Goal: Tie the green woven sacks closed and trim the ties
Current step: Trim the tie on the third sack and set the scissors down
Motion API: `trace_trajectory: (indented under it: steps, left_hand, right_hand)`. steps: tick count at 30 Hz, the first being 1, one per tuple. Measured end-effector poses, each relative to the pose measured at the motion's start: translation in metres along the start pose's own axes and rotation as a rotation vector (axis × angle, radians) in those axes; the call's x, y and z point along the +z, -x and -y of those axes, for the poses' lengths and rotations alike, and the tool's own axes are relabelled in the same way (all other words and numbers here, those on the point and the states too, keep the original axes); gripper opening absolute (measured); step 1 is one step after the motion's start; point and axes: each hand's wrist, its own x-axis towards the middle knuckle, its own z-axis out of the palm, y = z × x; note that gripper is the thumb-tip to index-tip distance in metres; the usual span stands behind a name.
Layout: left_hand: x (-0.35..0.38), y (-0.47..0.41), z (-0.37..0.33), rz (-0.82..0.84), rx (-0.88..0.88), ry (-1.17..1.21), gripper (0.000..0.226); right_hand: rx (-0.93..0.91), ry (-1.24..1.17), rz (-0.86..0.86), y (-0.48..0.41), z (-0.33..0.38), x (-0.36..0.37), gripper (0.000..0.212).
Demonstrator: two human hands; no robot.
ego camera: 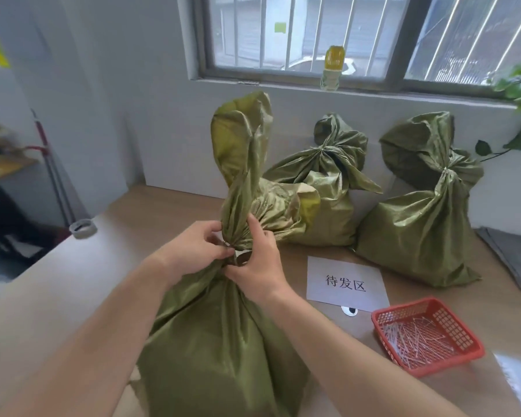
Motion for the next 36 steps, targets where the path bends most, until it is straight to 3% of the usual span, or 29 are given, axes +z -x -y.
trace_trajectory:
  steps: [10, 19, 21, 25, 27, 32, 36]
  left_hand:
    - [-0.120, -0.154, 0.018, -0.019, 0.228, 0.004, 0.045]
    - [-0.166, -0.323, 0.010, -0.032, 0.316, 0.019, 0.053]
    - [-0.163, -0.366, 0.027, -0.076, 0.281, -0.004, 0.056]
    - [-0.138, -0.422, 0.088, -0.092, 0.103, -0.041, 0.089]
    - [-0.125, -0.412, 0.100, -0.064, 0.070, -0.018, 0.080]
    - [-0.110, -0.414, 0.130, -0.128, 0.070, -0.058, 0.062]
    - [-0.106, -0.392, 0.121, -0.140, 0.046, 0.019, 0.065]
  right_hand:
    - [-0.011, 0.031, -0.305, -0.163, 0.056, 0.086, 0.106]
    - [0.038, 0.022, -0.502, -0.324, 0.048, 0.108, 0.083]
    - [0.074, 0.061, -0.479, -0.355, 0.028, 0.109, 0.079]
    - [0.307, 0.122, -0.249, -0.394, -0.026, 0.118, 0.082]
    - [0.386, 0.081, -0.183, -0.398, -0.046, 0.122, 0.084]
    - [0.408, 0.011, -0.201, -0.387, -0.073, 0.124, 0.077]
    - [0.398, -0.118, -0.228, -0.368, -0.069, 0.115, 0.070]
